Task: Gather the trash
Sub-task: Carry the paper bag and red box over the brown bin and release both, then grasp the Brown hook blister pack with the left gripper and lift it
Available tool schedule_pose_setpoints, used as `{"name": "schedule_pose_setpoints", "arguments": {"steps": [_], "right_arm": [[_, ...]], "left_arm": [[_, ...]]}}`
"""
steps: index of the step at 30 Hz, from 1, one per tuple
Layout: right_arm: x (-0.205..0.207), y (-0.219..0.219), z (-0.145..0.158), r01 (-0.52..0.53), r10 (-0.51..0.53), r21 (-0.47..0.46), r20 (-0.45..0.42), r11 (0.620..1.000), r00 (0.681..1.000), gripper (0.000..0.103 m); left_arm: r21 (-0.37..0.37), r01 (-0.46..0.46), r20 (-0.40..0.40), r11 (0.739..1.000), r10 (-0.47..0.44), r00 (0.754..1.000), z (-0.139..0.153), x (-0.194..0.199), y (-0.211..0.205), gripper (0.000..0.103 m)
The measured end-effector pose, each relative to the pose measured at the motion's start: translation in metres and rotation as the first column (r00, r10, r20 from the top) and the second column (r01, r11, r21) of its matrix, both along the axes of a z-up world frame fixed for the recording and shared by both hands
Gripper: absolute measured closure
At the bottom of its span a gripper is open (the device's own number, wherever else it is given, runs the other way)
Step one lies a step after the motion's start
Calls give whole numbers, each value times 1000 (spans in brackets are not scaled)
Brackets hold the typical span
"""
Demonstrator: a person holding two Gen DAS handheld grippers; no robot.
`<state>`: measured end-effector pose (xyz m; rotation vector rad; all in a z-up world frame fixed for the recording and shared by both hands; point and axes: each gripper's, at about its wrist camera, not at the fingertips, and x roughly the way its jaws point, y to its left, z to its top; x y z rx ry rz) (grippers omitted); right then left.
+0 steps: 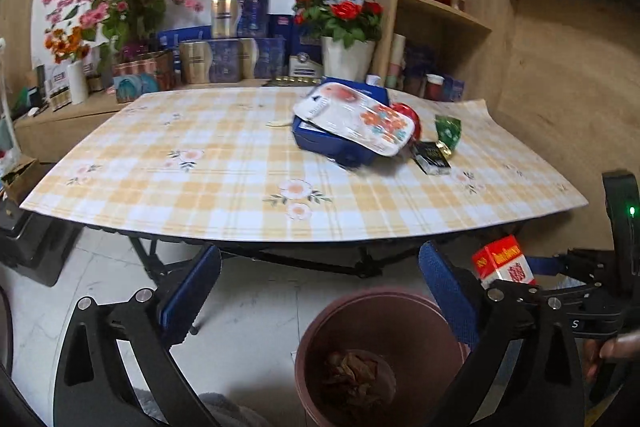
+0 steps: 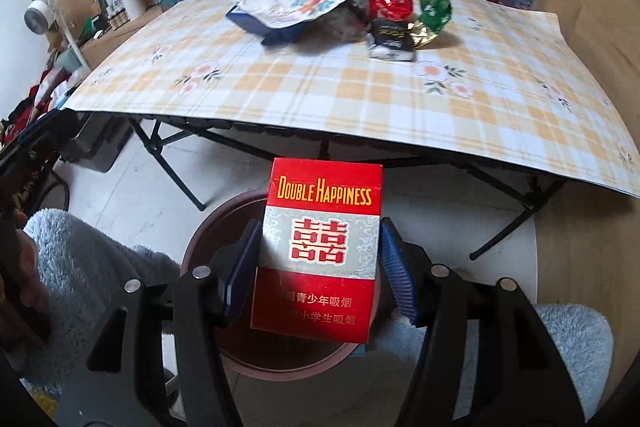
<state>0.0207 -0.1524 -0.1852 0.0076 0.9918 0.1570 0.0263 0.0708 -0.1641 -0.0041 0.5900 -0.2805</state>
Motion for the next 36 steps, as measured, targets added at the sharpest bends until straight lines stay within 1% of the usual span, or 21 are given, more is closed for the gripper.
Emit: {"name": "schedule_pose_setpoints", "arguments": {"steps": [2, 5, 7, 8, 9, 11, 13, 18, 20, 23, 29, 33, 36], "right_arm": [[0, 6, 0, -15, 15, -16, 1, 1000, 1000, 43], [0, 14, -1, -40, 39, -38, -8, 999, 999, 42], [1, 15, -1, -43, 43, -41, -13, 998, 999, 33], [0, 15, 0, -32, 32, -50, 0, 998, 999, 20], [-1, 15, 3, -24, 25, -56, 17, 998, 1000, 13], [0, 14, 5, -17, 20, -63, 34, 998, 999, 11], [1, 12, 7, 7, -4, -76, 46, 997, 999, 7], [6, -5, 6, 87, -85, -77, 30, 993, 996, 6], [7, -13, 5, 122, -121, -61, 26, 991, 992, 6], [9, -20, 3, 163, -163, -73, 17, 984, 987, 6], [7, -27, 3, 153, -151, -27, 56, 988, 987, 6], [10, -34, 6, 179, -176, -24, 95, 984, 980, 6], [14, -46, 7, 206, -207, 25, 101, 978, 973, 6]], "left_arm": [[11, 27, -1, 1000, -27, 1000, -4, 1, -6, 6], [10, 39, -6, 999, -39, 999, -7, 3, -10, 6], [-3, 34, -14, 999, -34, 999, -9, 6, -8, 6], [-10, 26, -20, 1000, -27, 999, -9, 7, -6, 6], [-21, 14, -27, 1000, -14, 1000, -10, 9, -3, 6], [-53, -15, -50, 998, 12, 999, -12, 13, 5, 6], [-79, -47, -69, 996, 41, 997, -14, 17, 13, 6], [-125, -123, -114, 985, 109, 987, -19, 24, 28, 6], [-132, -146, -126, 980, 129, 984, -21, 25, 32, 6], [-134, -168, -139, 977, 149, 979, -24, 26, 34, 6], [-145, -168, -181, 975, 141, 973, -33, 33, 32, 6], [-138, -160, -208, 977, 129, 970, -38, 37, 29, 6], [-141, -150, -232, 979, 115, 966, -41, 39, 26, 6]]}}
